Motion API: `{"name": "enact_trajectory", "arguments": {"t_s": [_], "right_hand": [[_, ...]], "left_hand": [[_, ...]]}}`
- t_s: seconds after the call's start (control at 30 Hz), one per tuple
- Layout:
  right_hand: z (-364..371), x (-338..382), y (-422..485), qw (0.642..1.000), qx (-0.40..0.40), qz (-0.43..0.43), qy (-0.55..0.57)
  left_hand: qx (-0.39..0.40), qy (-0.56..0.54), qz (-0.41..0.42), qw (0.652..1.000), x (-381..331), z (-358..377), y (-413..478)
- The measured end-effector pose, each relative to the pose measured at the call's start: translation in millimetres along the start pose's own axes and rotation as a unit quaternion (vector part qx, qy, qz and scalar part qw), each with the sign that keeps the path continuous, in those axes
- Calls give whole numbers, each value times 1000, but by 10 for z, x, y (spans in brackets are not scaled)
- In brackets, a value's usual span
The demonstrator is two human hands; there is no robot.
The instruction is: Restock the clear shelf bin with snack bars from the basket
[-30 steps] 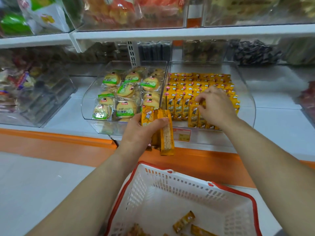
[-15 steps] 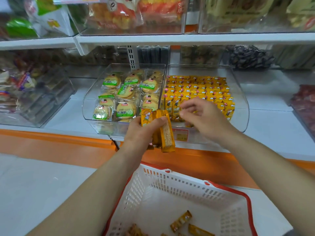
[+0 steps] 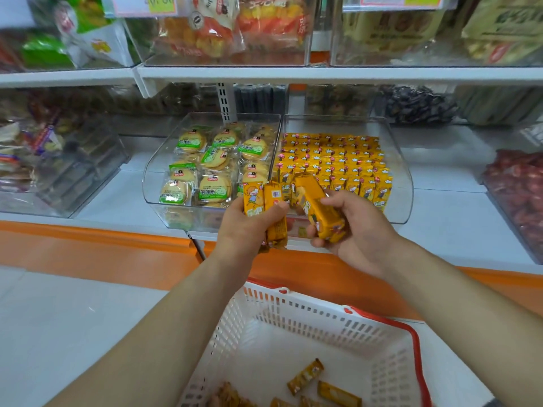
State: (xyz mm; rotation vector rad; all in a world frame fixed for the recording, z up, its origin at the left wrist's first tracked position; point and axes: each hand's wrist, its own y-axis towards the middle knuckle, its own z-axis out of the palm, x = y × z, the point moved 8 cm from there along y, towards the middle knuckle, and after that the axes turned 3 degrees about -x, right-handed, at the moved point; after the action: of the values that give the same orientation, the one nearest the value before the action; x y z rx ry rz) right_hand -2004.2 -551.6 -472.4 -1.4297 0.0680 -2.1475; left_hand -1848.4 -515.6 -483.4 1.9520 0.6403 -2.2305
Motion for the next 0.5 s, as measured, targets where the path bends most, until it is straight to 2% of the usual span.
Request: {"name": "enact_trajectory", "arguments": {"t_s": [0.1,0.3,0.5], "right_hand": [[-51,37,10,999,-16,-19,-37],[-49,37,58,999,38,-11,-37],[-131,112,152,998,10,-26,-54]], "left_hand": [[7,-5,2,1000,-6,28,5],[-6,9,5,1000,-41,-2,19],[-19,13,8,1000,-81,-44,25]]}}
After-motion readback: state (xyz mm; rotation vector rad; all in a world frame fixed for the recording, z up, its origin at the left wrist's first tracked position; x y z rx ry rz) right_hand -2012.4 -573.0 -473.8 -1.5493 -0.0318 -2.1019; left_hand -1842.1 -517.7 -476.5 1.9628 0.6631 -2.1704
